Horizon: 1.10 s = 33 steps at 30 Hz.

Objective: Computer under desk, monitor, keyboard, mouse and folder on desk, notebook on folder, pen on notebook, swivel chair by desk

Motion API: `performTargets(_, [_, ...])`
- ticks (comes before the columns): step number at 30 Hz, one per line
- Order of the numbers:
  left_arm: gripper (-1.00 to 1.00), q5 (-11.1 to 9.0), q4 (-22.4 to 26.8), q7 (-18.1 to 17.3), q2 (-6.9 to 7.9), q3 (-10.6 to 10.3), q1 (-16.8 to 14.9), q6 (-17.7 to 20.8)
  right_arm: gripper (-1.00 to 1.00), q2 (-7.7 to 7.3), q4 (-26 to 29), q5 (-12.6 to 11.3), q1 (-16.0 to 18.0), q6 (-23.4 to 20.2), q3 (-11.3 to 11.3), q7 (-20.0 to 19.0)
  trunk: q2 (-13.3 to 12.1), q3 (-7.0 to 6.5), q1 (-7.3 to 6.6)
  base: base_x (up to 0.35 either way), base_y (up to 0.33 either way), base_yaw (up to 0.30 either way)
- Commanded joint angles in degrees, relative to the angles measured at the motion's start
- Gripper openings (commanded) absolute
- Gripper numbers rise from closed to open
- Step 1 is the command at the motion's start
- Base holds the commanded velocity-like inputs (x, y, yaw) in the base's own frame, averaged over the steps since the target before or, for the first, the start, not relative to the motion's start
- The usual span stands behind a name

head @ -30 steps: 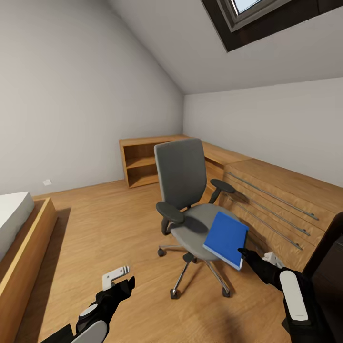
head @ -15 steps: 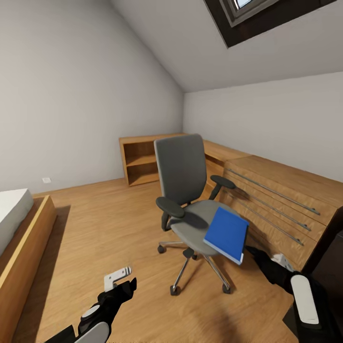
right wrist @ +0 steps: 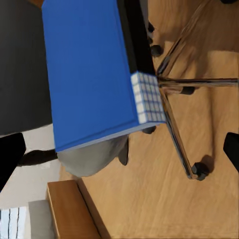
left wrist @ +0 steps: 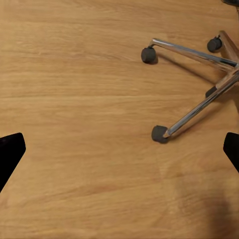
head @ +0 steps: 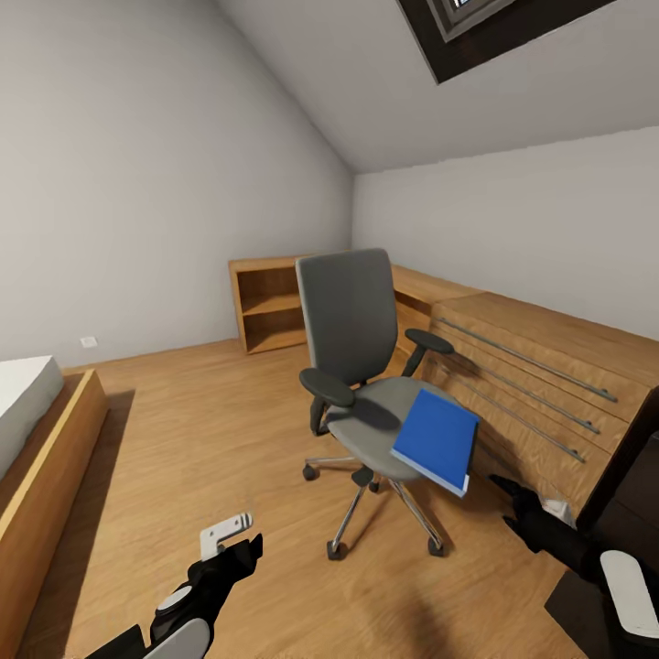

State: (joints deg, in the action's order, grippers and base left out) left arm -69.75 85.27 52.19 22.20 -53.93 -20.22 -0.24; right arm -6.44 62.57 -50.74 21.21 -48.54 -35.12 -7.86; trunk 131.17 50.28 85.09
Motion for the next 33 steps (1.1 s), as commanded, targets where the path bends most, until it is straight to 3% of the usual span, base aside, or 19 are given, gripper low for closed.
performTargets(1, [1.0,-0.21,0.07,0.28,0.04,-0.13,-0.09,-0.02,1.0,-0.84,-1.1,-1.95,0.06,-0.98,-0.1,-0.52,0.44,0.24,0.22,0.0,0.0,0.0])
performTargets(2, [1.0,-0.21,0.07,0.28,0.04,-0.13,-0.09,-0.02,1.0,-1.53,-2.25,-4.22,0.06,-1.37,-0.06,-0.56,0.84,0.42,0.44,0.0,0.0,0.0])
performTargets(4, [1.0,-0.21,0.07,0.28,0.04,-0.13,-0.09,-0.02,1.0,-1.8,-2.8,-5.54,0.06,-1.55,-0.04,-0.65,1.65,0.78,0.87,0.0,0.0,0.0])
performTargets(18, [1.0,-0.21,0.07,0.28,0.02,-0.13,-0.09,-0.02,1.0,-1.08,-3.09,-6.41,0.06,-0.74,0.07,-0.77,7.26,3.29,3.95,0.0,0.0,0.0])
performTargets(26, [1.0,-0.21,0.07,0.34,-0.01,-0.13,-0.09,-0.02,1.0,0.09,-3.22,-12.57,0.06,2.07,0.12,-0.68,10.47,4.73,5.71,0.0,0.0,0.0])
performTargets(33, [1.0,-0.21,0.07,0.43,-0.04,-0.2,-0.09,-0.02,1.0,0.28,-3.22,-13.74,0.06,3.27,0.18,-0.66,12.11,6.11,6.66,0.0,0.0,0.0])
